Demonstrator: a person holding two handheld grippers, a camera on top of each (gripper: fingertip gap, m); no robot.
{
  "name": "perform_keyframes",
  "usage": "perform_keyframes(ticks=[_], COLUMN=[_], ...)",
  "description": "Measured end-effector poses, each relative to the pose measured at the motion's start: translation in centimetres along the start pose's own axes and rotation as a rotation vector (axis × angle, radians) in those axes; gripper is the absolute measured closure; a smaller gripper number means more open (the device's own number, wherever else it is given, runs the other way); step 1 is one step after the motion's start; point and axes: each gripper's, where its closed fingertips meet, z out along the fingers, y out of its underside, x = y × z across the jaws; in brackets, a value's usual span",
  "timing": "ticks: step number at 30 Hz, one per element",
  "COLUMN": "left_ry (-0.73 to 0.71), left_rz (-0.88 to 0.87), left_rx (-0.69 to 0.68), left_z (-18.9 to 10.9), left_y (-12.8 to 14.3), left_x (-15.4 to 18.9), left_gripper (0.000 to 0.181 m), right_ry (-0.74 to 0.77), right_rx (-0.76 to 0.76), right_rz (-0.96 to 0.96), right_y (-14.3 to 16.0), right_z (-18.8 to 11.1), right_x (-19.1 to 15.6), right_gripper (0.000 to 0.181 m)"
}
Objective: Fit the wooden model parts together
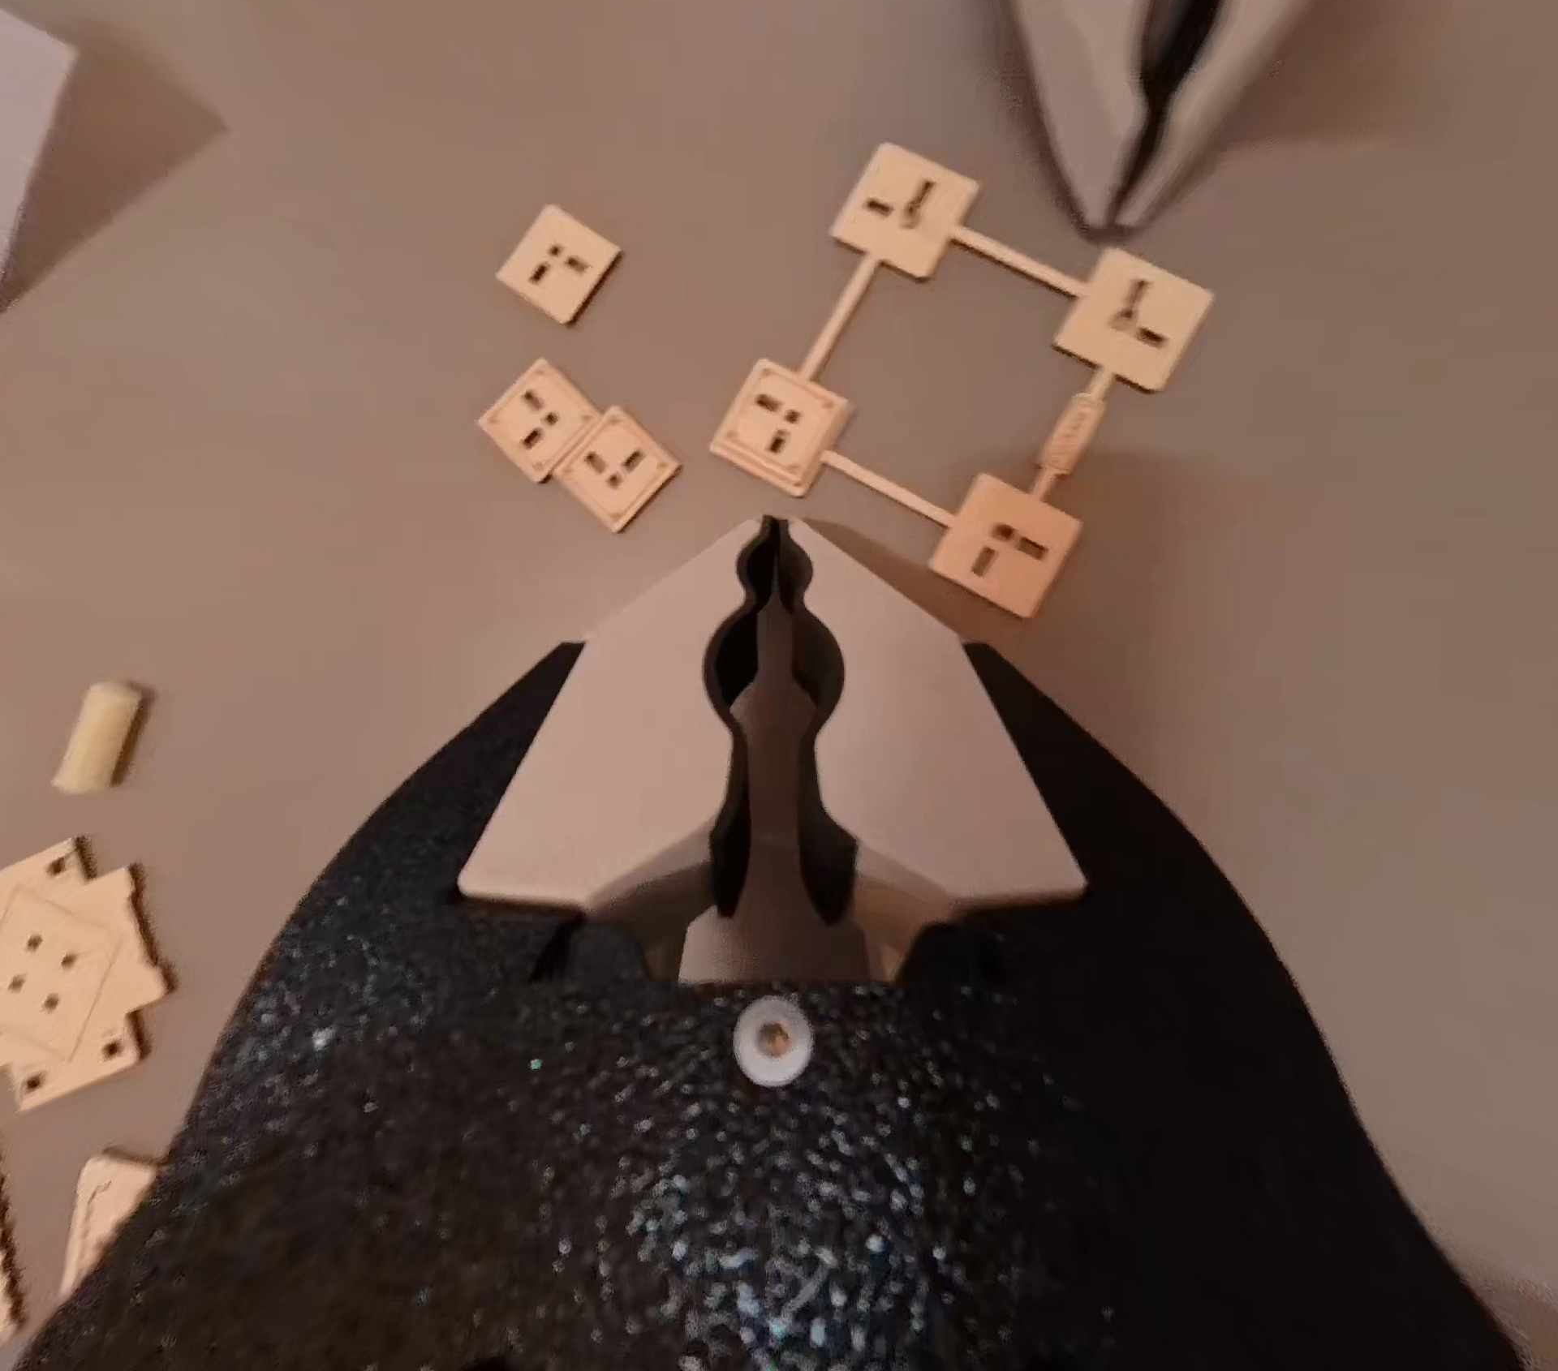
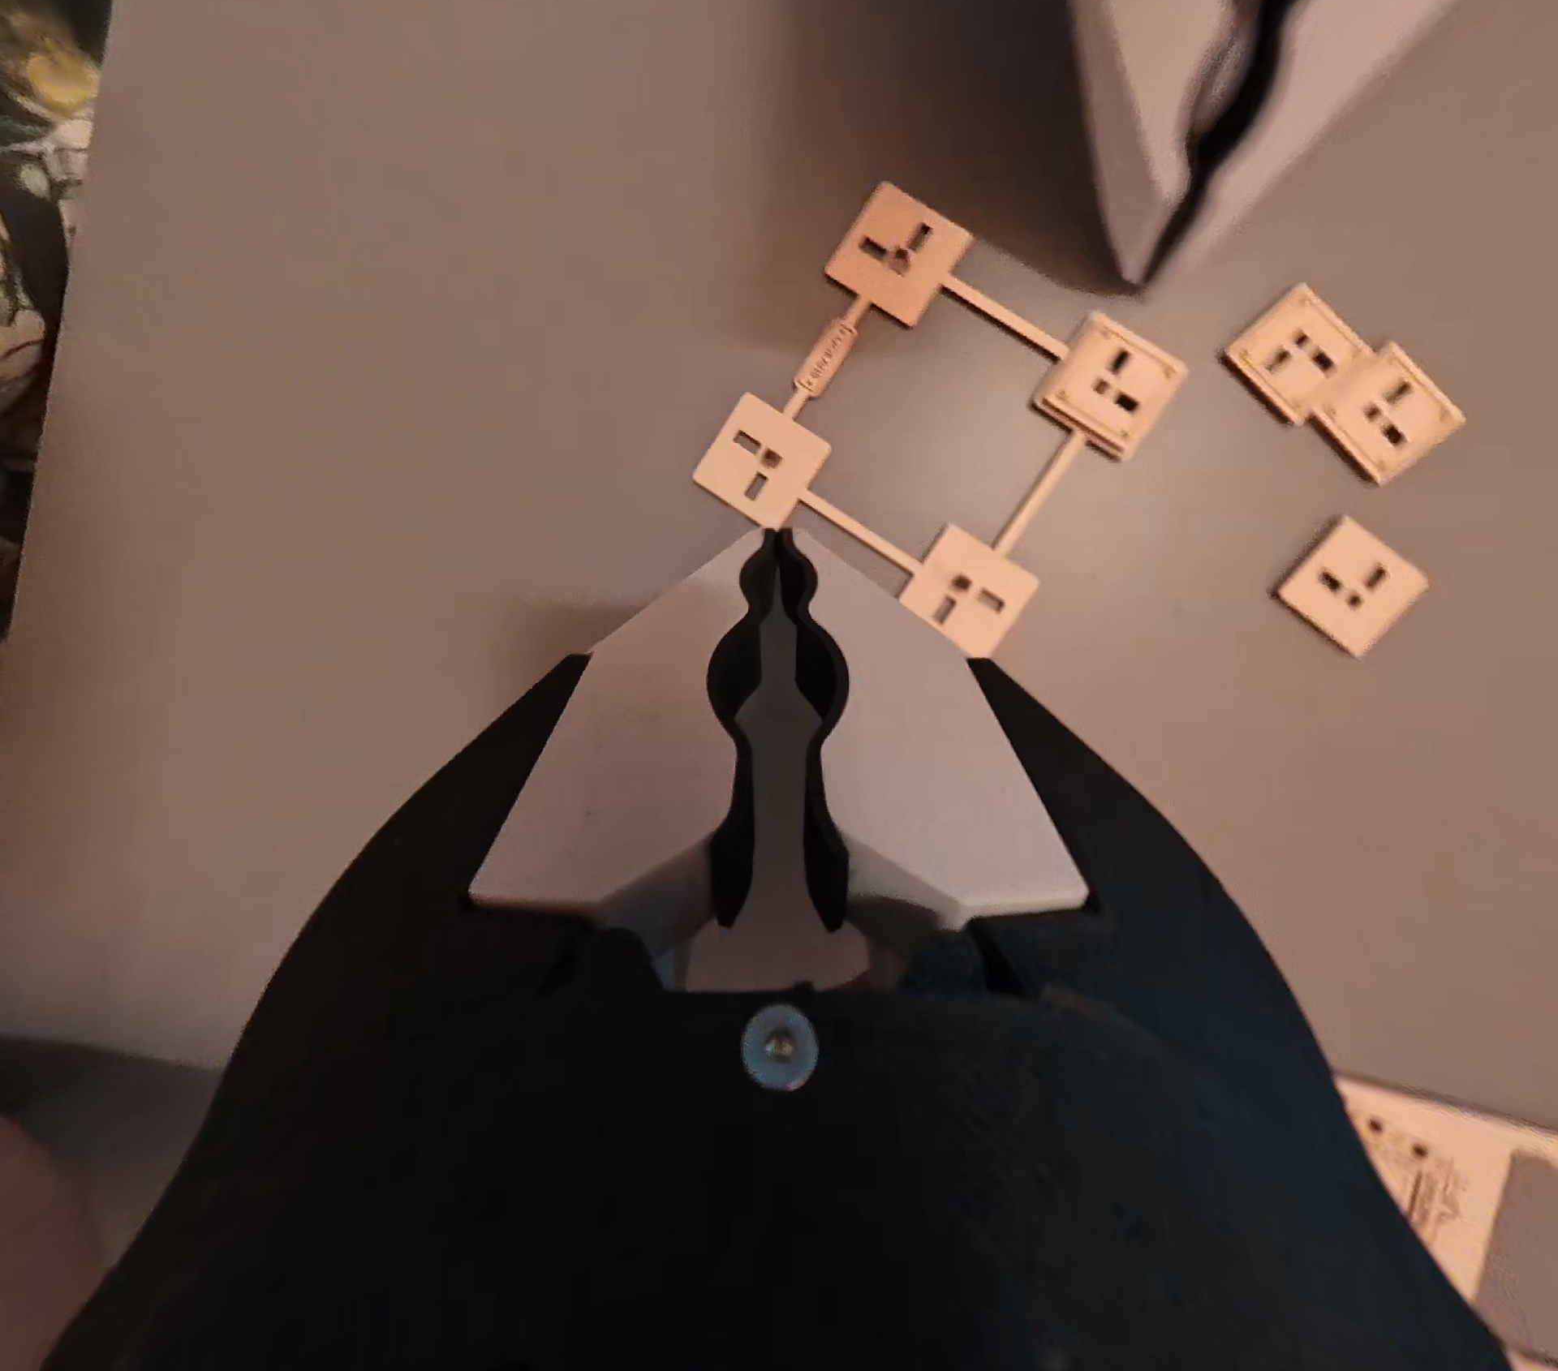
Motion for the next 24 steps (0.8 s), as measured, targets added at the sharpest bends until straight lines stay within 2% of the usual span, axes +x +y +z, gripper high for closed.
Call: perform_keyframes(ticks=[1, 4, 6, 10, 12, 14, 16, 18, 21, 24], left_ry=[0.025, 0.041, 0.043, 0.032, -0.037, -0.141, -0.157, -0.108, -0.151, -0.161], left_rz=[0.011, 0.012, 0.027, 0.035, 0.031, -0.059, -0.159, -0.207, -0.27, -0.359], left_rx=[0.015, 0.011, 0.012, -0.006, 0.011, 0.066, 0.099, 0.072, 0.033, 0.024], left_z=[0.0, 0.0, 0.3, 0.1, -0.3, -0.8, -0.8, -0.3, 0.3, 0.7], left_y=[-0.1, -0.2, -0.3, -0.2, -0.4, -1.2, -1.5, -1.2, -1.0, -1.4], left_x=[0.6, 1.7, 2.6, 3.0, 1.5, -1.5, -3.5, -3.8, -4.7, -4.3], left_gripper=[0.181, 0.181, 0.181, 0.181, 0.18, 0.179, 0.165, 0.159, 0.147, 0.144], right_ry=[0.026, 0.091, 0.106, 0.156, 0.153, 0.153, 0.198, 0.247, 0.373, 0.49], right_rx=[0.014, 0.035, 0.111, 0.138, 0.135, 0.115, 0.123, 0.174, 0.232, 0.303], right_rz=[0.033, 0.099, 0.126, 0.154, 0.147, 0.135, 0.149, 0.18, 0.266, 0.329], right_y=[0.2, 1.1, 0.4, 0.9, 1.1, 1.6, 1.9, 1.7, 2.0, 1.9], right_z=[-0.2, -0.1, -0.2, -0.3, -0.4, -0.8, -1.6, -2.5, -3.5, -4.5], right_x=[0.3, 1.5, 2.1, 3.3, 3.1, 2.6, 2.8, 3.2, 4.8, 6.3], right_gripper=[0.181, 0.181, 0.181, 0.181, 0.181, 0.181, 0.179, 0.179, 0.17, 0.171])
